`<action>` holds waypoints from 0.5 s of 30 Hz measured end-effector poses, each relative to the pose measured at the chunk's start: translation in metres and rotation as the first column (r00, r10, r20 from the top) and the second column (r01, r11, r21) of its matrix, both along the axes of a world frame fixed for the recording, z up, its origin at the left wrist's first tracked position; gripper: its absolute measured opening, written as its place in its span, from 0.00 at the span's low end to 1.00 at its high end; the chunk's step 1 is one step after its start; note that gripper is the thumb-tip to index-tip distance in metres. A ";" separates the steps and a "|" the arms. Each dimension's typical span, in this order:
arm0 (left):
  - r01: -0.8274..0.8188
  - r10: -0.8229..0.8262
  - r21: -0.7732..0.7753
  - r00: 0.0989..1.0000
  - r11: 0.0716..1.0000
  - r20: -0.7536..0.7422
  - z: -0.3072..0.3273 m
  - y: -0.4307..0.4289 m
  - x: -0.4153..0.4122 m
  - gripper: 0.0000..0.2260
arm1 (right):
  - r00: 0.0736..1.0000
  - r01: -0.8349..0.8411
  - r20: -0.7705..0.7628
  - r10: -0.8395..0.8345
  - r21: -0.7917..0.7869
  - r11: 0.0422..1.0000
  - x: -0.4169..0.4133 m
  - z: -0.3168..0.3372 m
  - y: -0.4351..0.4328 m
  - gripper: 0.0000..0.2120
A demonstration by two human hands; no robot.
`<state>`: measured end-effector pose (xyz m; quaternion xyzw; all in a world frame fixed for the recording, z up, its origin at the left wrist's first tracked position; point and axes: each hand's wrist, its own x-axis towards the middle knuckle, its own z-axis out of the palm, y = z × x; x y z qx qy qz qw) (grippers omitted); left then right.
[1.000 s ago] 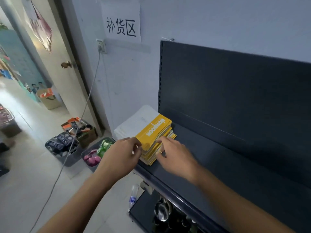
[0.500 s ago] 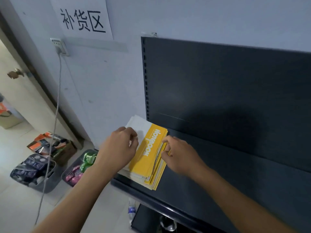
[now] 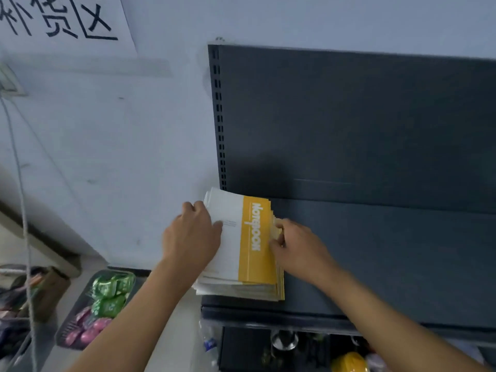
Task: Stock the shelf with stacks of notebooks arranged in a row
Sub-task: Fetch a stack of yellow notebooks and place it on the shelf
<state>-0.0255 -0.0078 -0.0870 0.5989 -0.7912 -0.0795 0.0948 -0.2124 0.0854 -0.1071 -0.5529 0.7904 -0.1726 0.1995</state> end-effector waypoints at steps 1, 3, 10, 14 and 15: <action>0.014 -0.014 0.003 1.000 1.000 0.002 0.000 0.000 0.001 0.18 | 1.000 0.018 -0.001 -0.018 0.007 1.000 0.004 -0.002 0.001 0.13; 0.032 -0.032 0.012 0.999 0.999 -0.010 -0.001 0.000 0.003 0.18 | 0.999 0.031 -0.013 -0.031 0.020 0.999 0.011 -0.005 0.004 0.12; 0.052 -0.034 0.147 0.992 0.988 -0.123 -0.005 -0.013 0.007 0.18 | 0.999 0.046 -0.024 -0.045 0.051 0.998 0.021 -0.011 -0.002 0.13; 0.060 -0.036 0.205 0.992 0.977 -0.118 -0.005 -0.015 0.009 0.18 | 0.996 0.027 -0.085 -0.027 -0.001 1.000 0.028 -0.016 0.001 0.15; 0.058 -0.033 0.219 0.993 0.974 -0.117 -0.005 -0.016 0.010 0.18 | 0.995 0.024 -0.095 -0.026 -0.012 1.000 0.029 -0.017 0.001 0.15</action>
